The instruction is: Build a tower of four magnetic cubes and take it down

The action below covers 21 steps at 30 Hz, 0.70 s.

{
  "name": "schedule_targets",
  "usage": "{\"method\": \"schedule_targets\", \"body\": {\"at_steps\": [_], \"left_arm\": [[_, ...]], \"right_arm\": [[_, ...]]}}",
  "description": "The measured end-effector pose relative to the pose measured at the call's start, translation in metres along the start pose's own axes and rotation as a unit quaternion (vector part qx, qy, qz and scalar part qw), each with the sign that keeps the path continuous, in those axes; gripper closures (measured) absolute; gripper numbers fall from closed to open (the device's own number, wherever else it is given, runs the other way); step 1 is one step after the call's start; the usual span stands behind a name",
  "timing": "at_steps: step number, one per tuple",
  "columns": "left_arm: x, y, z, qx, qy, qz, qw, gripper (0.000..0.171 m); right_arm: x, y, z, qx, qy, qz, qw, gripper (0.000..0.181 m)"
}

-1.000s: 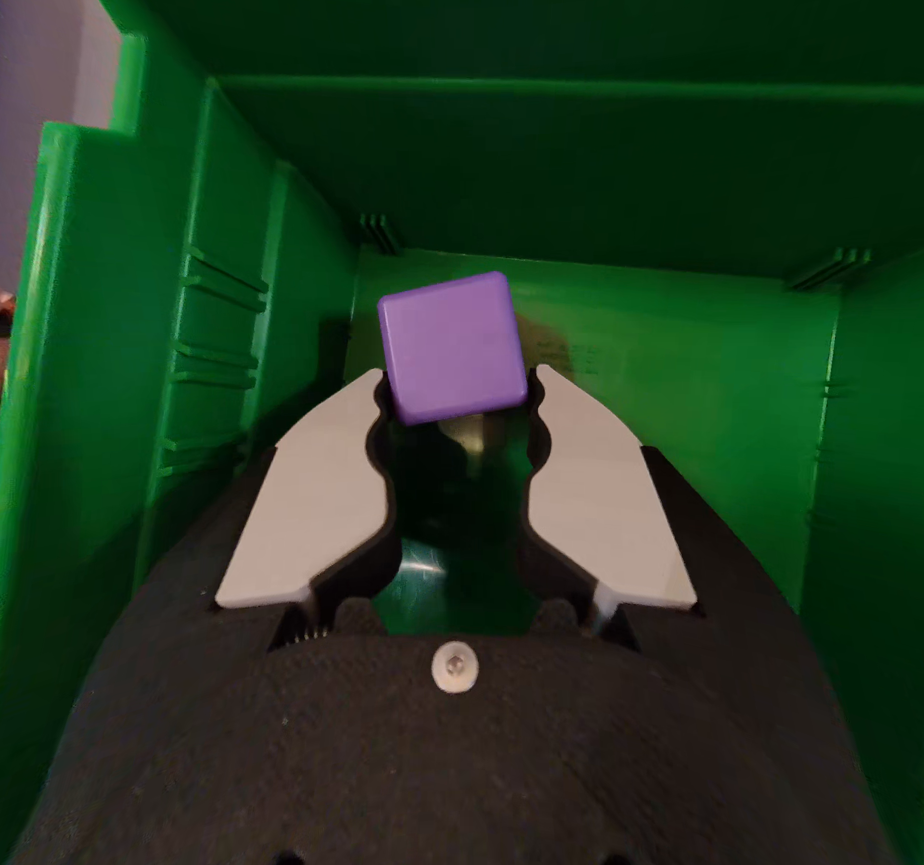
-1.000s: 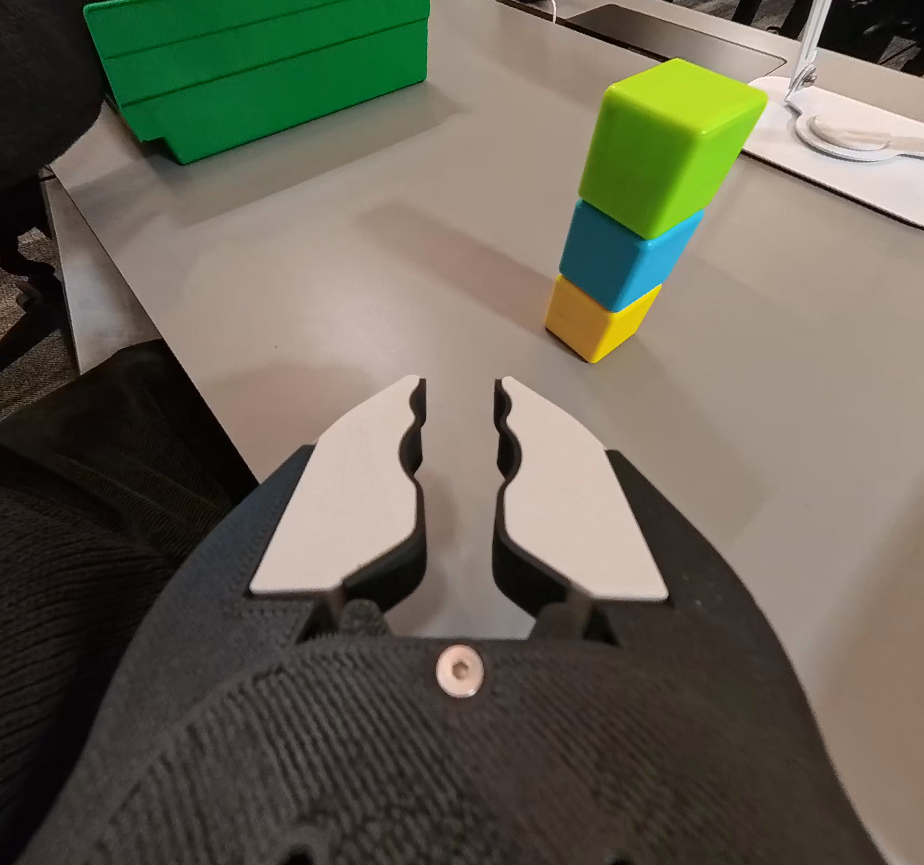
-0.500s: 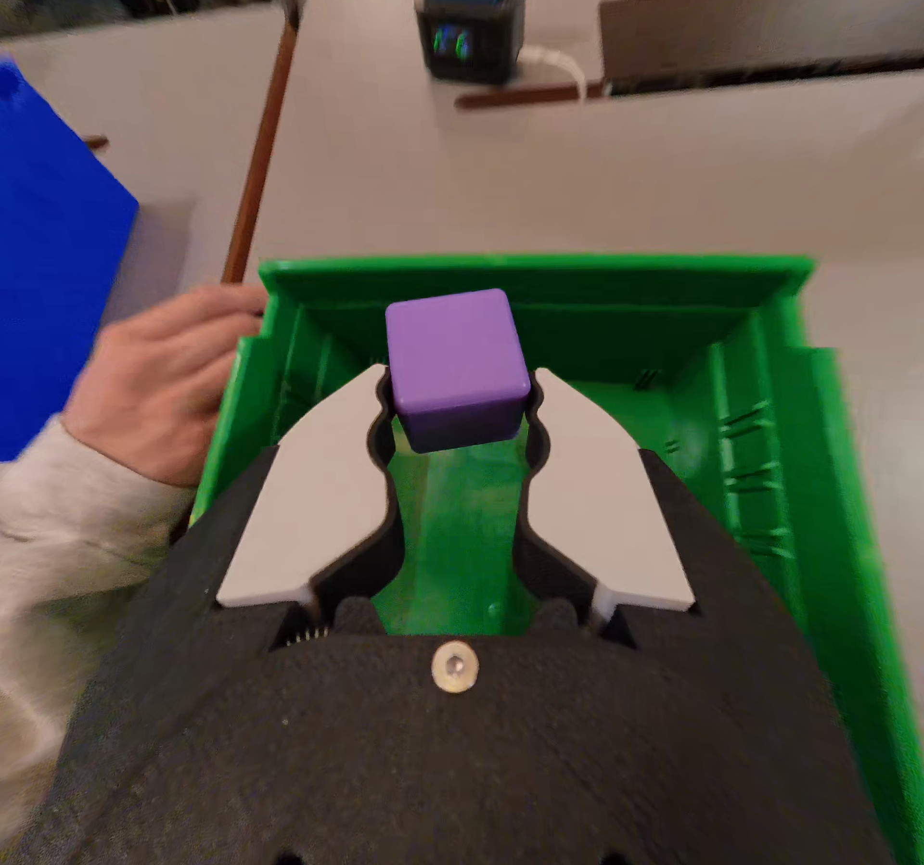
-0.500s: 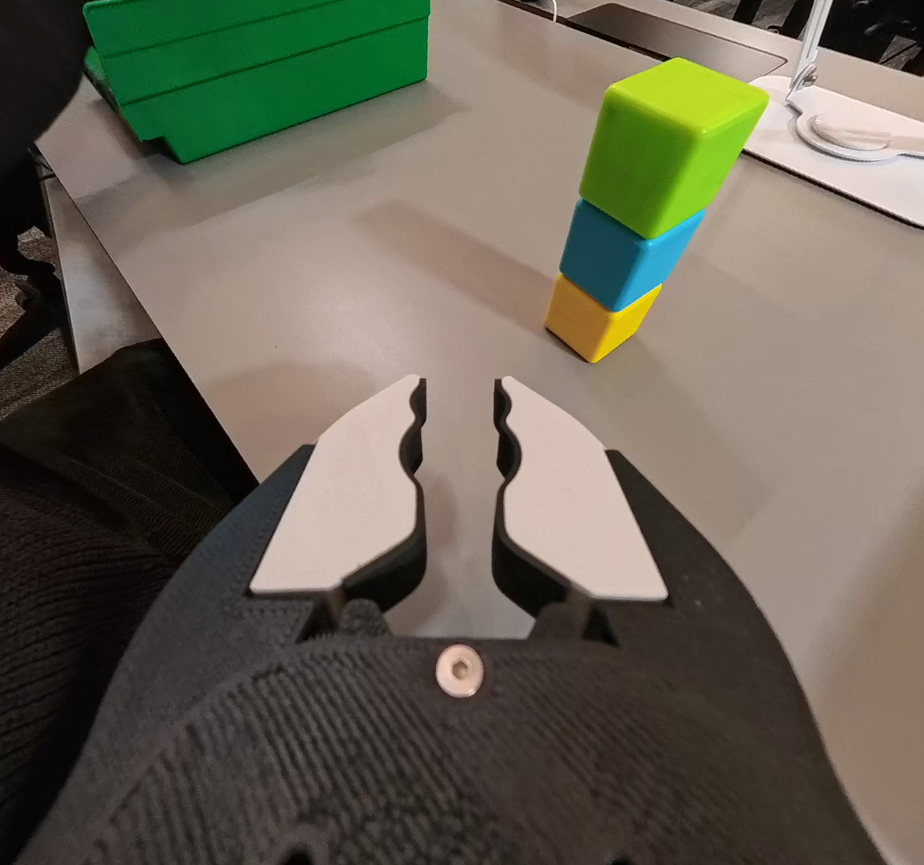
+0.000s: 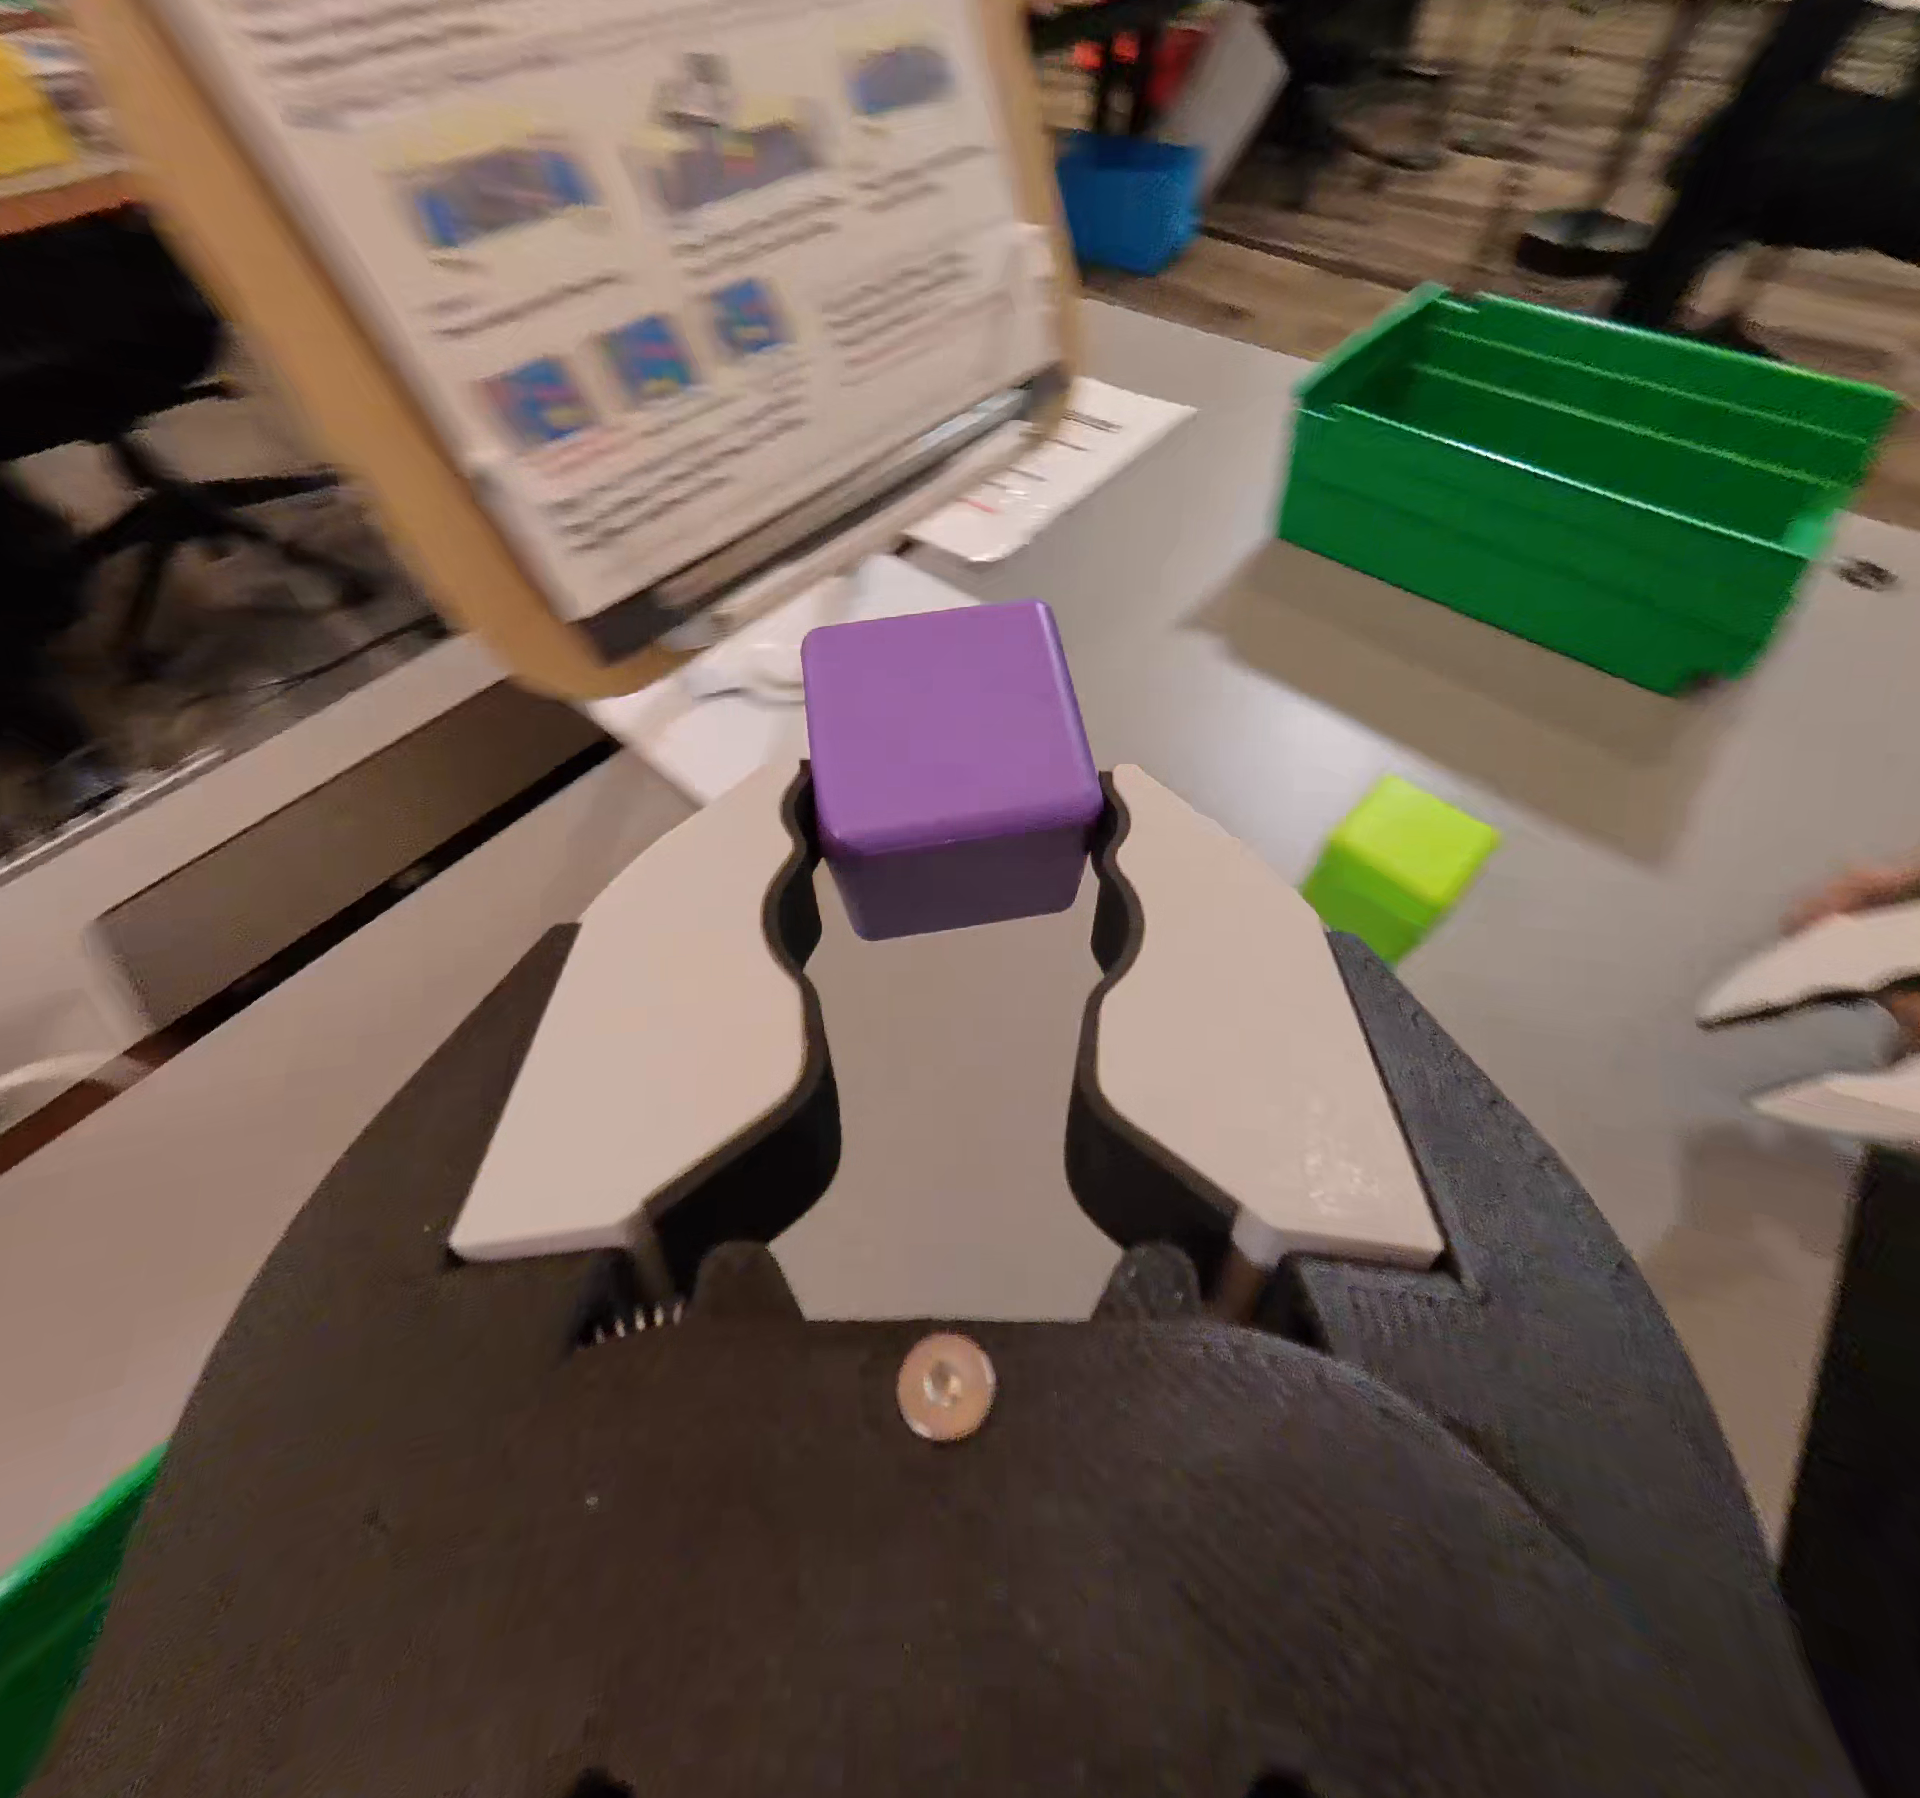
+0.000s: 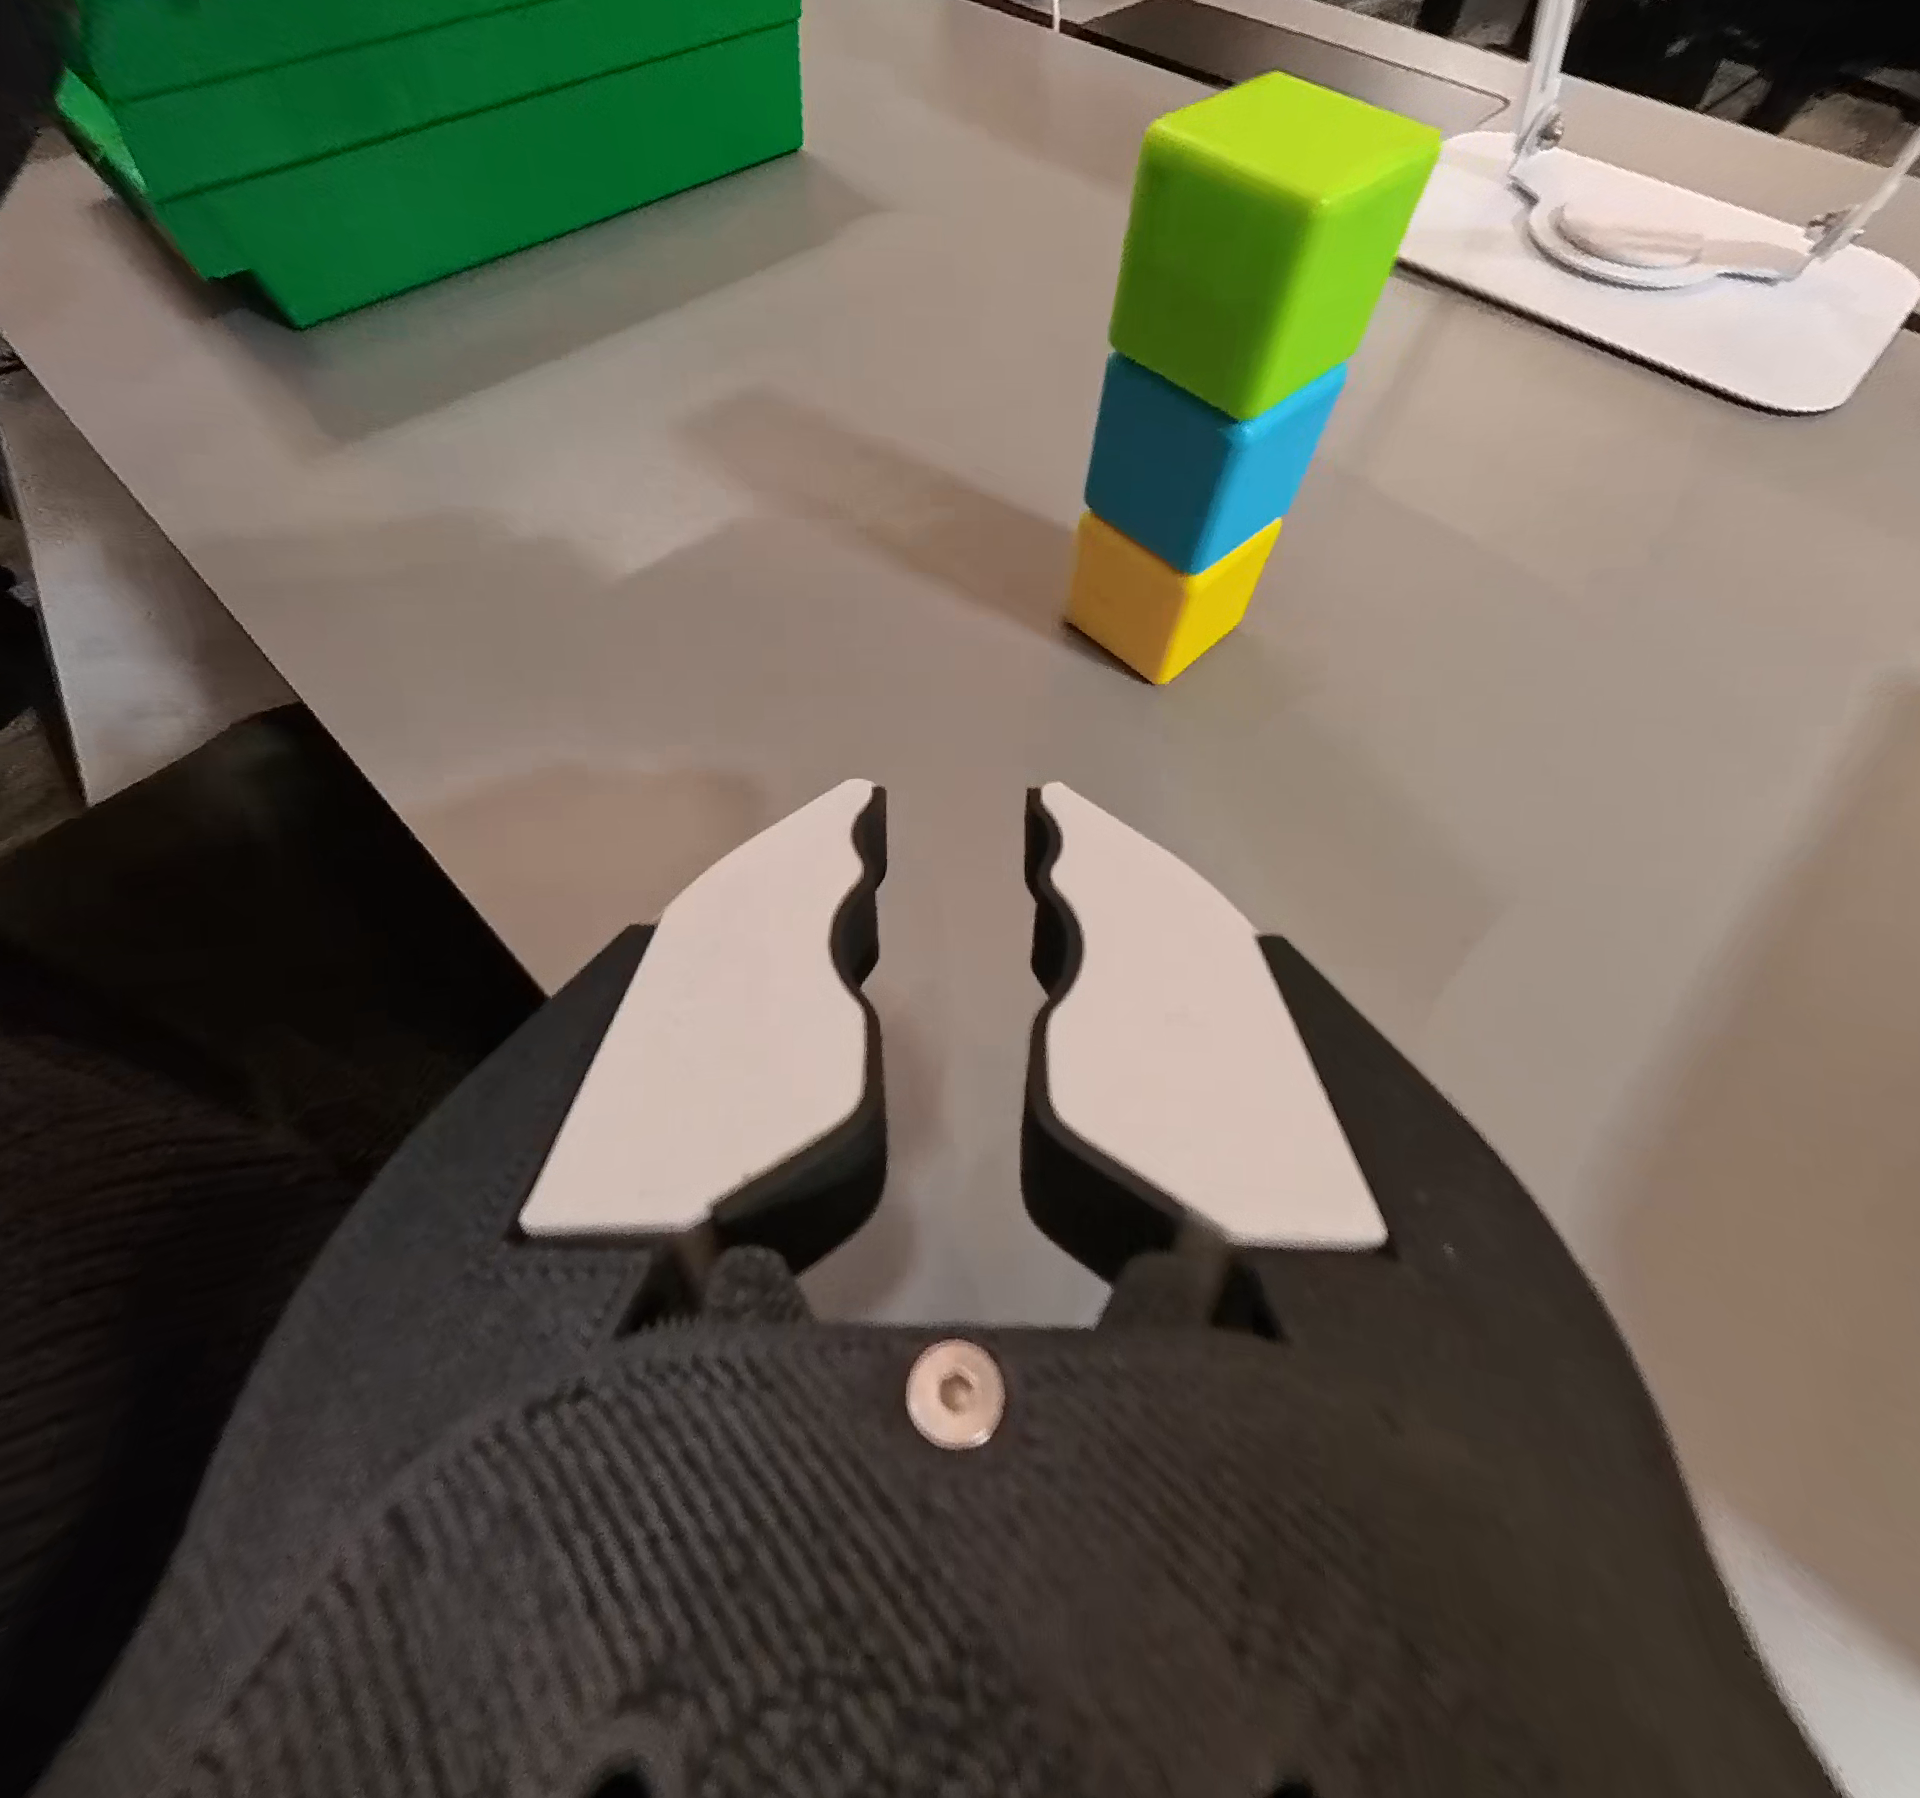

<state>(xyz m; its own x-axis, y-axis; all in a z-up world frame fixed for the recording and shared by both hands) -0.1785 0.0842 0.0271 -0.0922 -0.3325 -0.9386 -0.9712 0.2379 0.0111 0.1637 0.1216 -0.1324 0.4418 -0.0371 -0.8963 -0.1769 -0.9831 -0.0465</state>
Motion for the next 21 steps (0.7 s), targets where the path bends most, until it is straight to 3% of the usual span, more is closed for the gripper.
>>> {"method": "schedule_targets", "body": {"at_steps": [3,5,9,21], "left_arm": [[0.000,-0.033,0.036,0.111,0.014,0.050,0.993,0.120],[0.002,-0.054,0.054,0.200,0.020,0.087,0.976,0.119],[0.001,-0.081,0.078,0.298,0.014,0.136,0.945,0.119],[0.013,-0.084,0.115,0.402,0.090,0.141,0.900,0.119]], "right_arm": [[0.005,-0.002,-0.010,0.019,0.001,0.005,1.000,0.155],[0.008,-0.004,-0.018,0.033,0.000,0.011,0.999,0.155],[0.016,-0.007,-0.033,0.064,0.002,0.023,0.998,0.156],[0.030,-0.012,-0.059,0.117,0.008,0.046,0.992,0.156]]}}
Point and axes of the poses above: each gripper's, where its closed fingertips meet, z out along the fingers, x out of its underside, y = z × x across the jaws, the point moved 9 cm from there along -z, back along the fingers, and after that the axes turned 4 degrees about x, right-handed, at the moved point
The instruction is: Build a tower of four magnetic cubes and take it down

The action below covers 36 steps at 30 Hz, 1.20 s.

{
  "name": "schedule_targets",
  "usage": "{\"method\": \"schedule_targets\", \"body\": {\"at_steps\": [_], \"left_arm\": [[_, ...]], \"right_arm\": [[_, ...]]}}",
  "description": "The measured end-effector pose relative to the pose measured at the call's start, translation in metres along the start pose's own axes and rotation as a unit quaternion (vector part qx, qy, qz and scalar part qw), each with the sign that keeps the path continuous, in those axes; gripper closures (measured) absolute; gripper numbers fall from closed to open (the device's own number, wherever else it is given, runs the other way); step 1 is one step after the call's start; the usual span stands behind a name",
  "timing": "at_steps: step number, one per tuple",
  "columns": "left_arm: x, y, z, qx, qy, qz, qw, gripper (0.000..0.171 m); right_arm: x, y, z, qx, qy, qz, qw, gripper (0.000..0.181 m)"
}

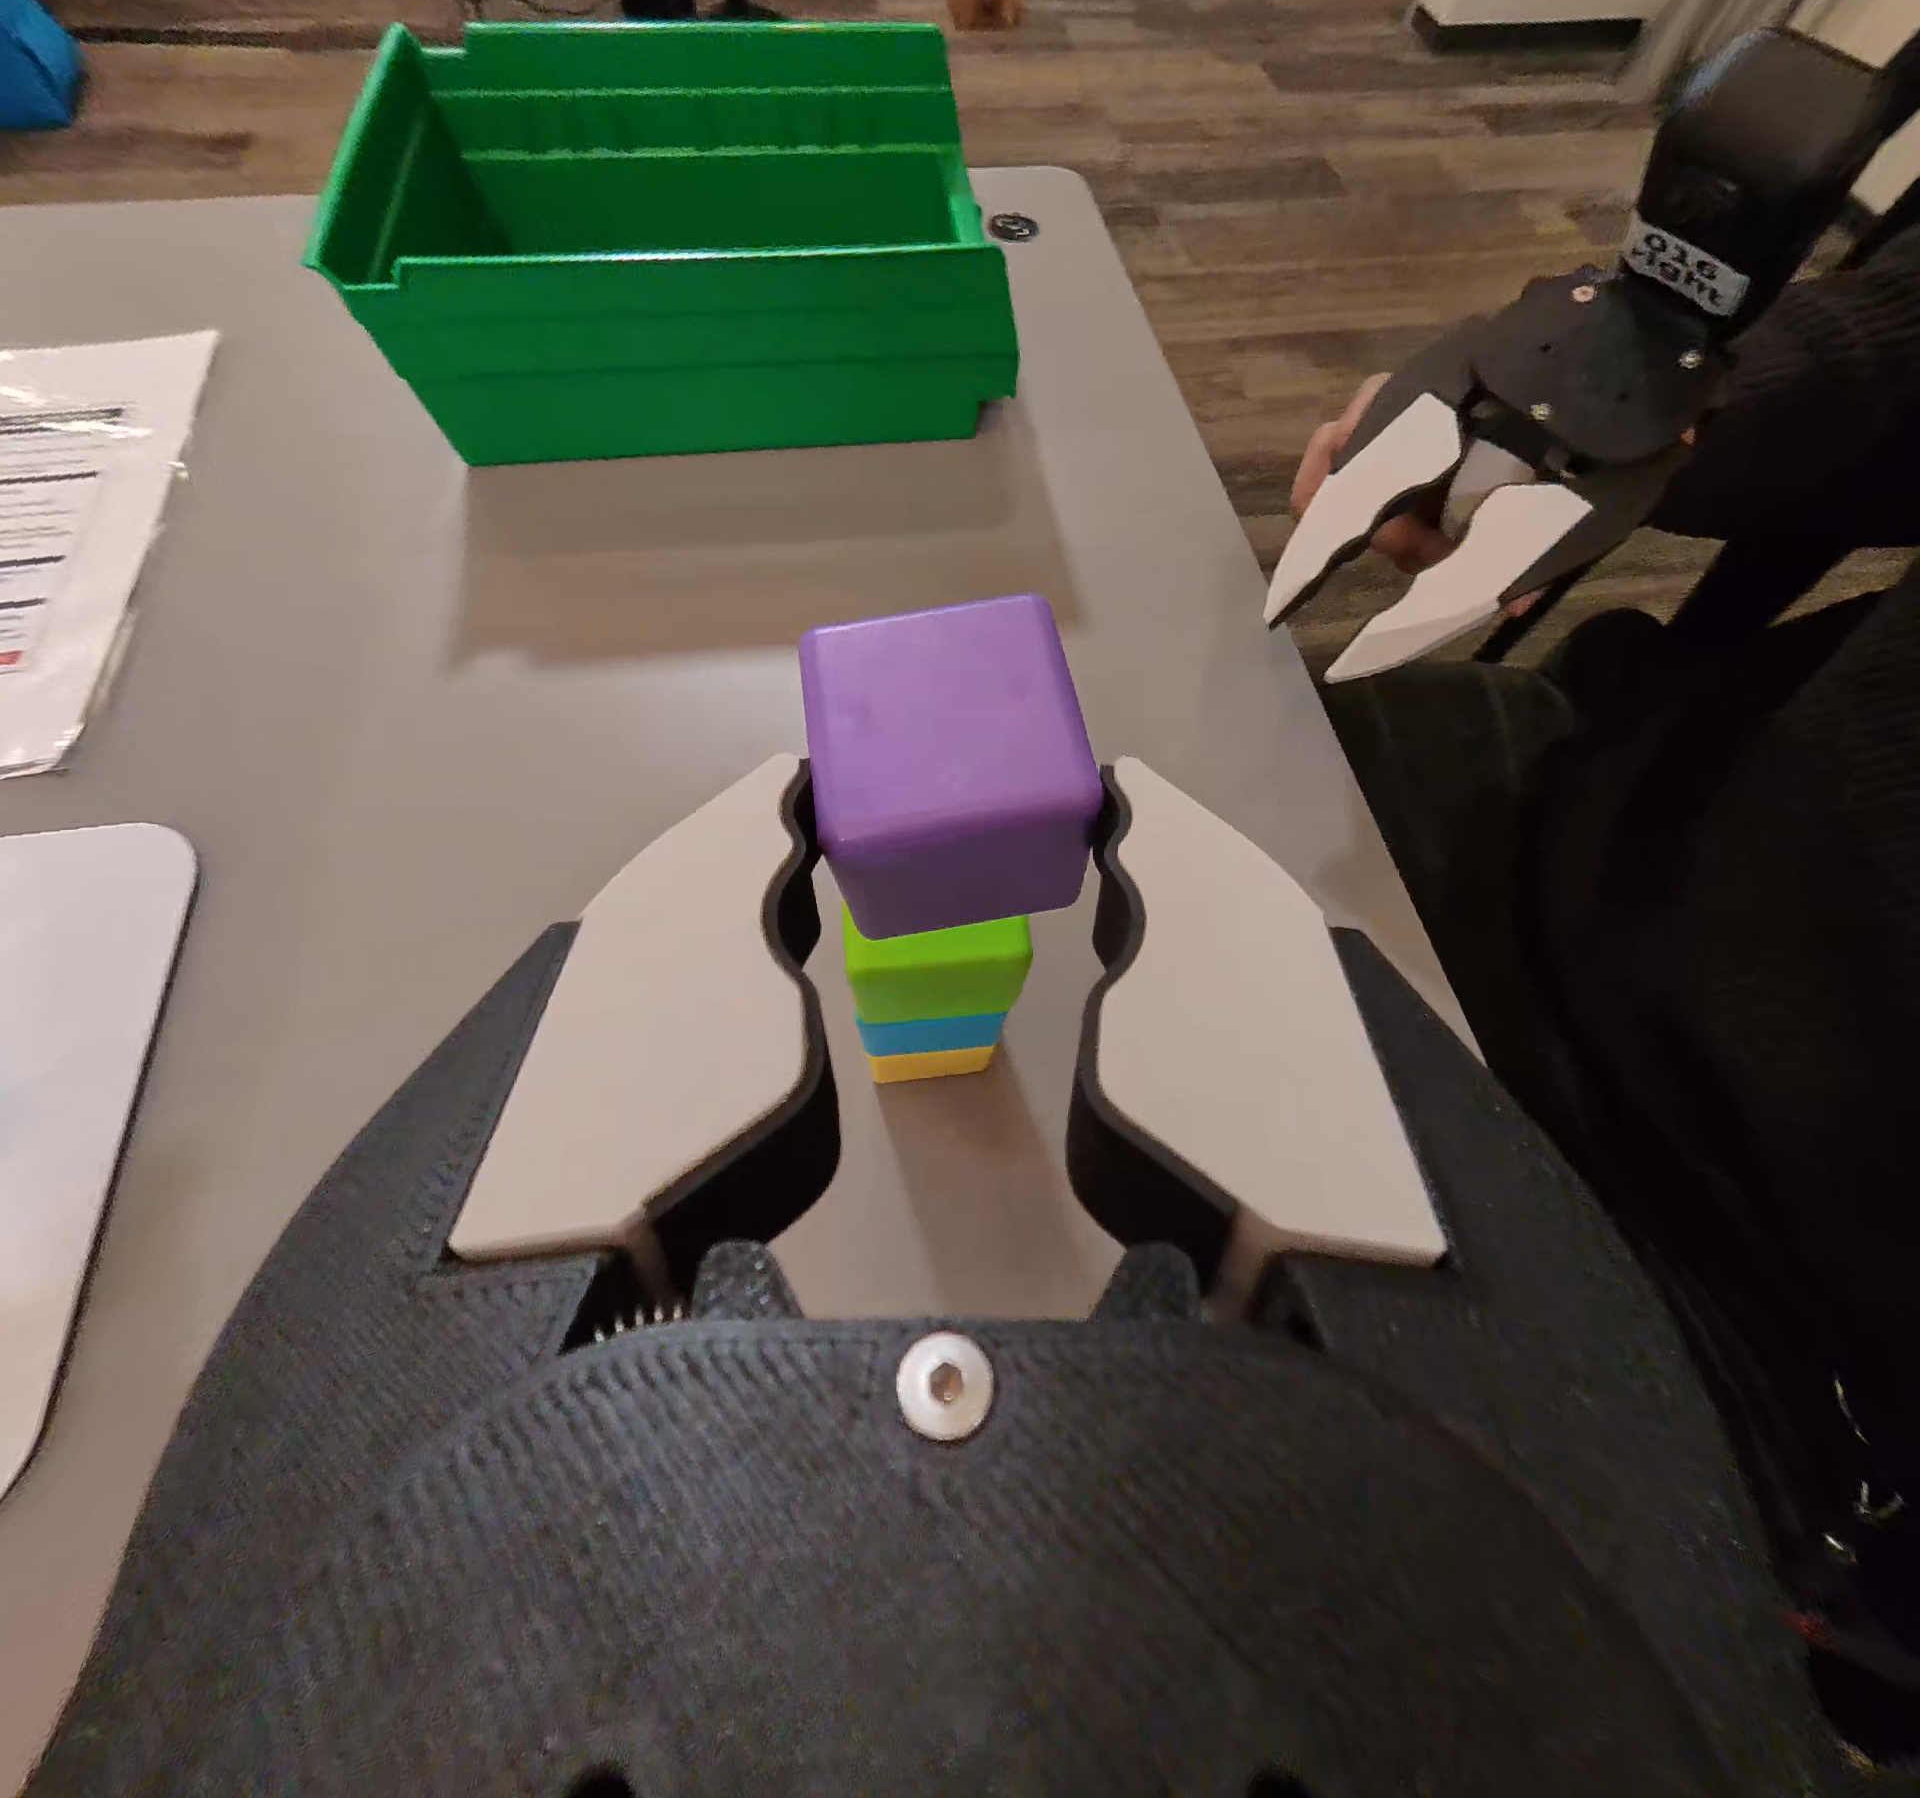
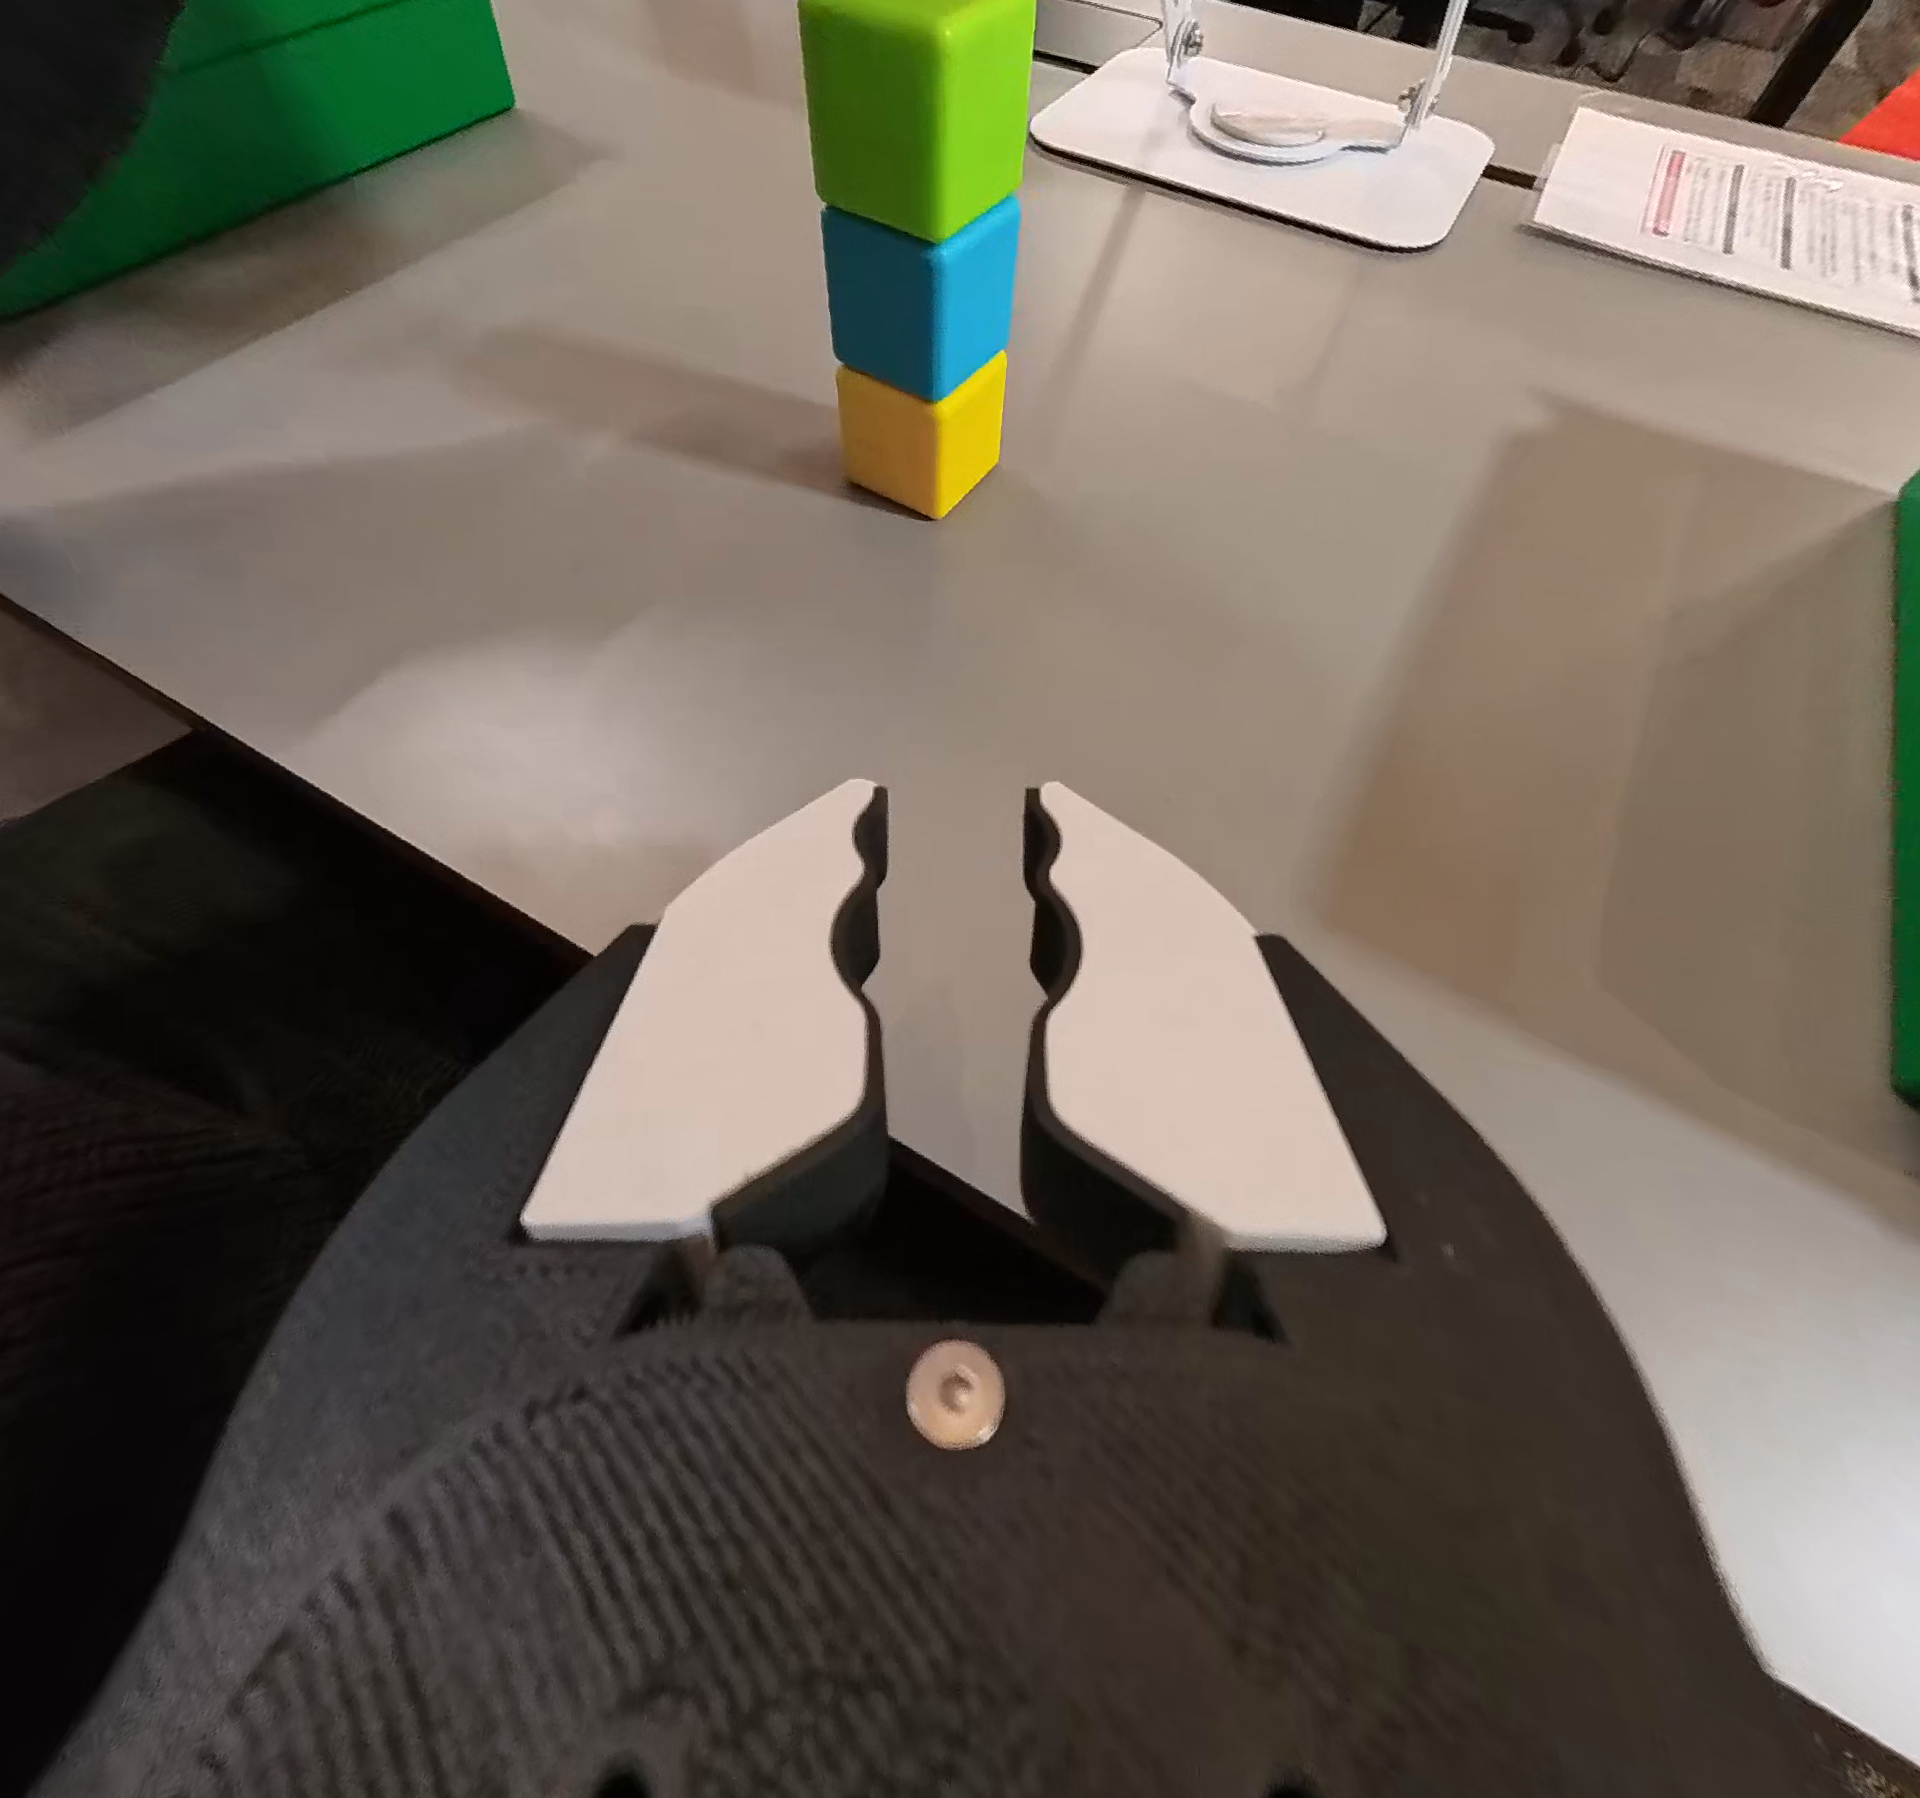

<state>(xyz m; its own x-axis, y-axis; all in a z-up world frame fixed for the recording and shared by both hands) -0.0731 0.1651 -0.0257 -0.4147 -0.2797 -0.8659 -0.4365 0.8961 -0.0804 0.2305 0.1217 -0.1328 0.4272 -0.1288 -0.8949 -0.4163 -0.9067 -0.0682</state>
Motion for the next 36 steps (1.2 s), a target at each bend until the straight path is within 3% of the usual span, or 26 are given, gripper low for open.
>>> {"method": "schedule_targets", "body": {"at_steps": [16,22,36], "left_arm": [[0.012,0.002,0.007,0.015,0.004,0.030,0.999,0.119],[0.018,0.003,0.013,0.001,0.040,0.046,0.998,0.119],[0.020,0.004,0.013,0.000,0.017,0.037,0.999,0.120]], "right_arm": [[0.000,0.000,0.001,-0.002,0.001,-0.002,1.000,0.156],[0.000,0.000,0.001,-0.001,0.001,-0.002,1.000,0.156],[0.001,0.000,0.001,-0.001,0.004,-0.001,1.000,0.156]]}}
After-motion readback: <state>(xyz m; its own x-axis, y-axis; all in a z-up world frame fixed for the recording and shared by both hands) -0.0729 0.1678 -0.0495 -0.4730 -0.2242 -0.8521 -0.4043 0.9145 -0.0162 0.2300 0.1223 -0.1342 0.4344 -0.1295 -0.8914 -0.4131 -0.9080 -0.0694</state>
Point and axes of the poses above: each gripper's, where its closed fingertips meet, z out along the fingers, x out of its underside, y = z × x across the jaws, the point moved 9 cm from there along -z, back along the fingers, and after that the axes turned 4 degrees about x, right-handed, at the moved point
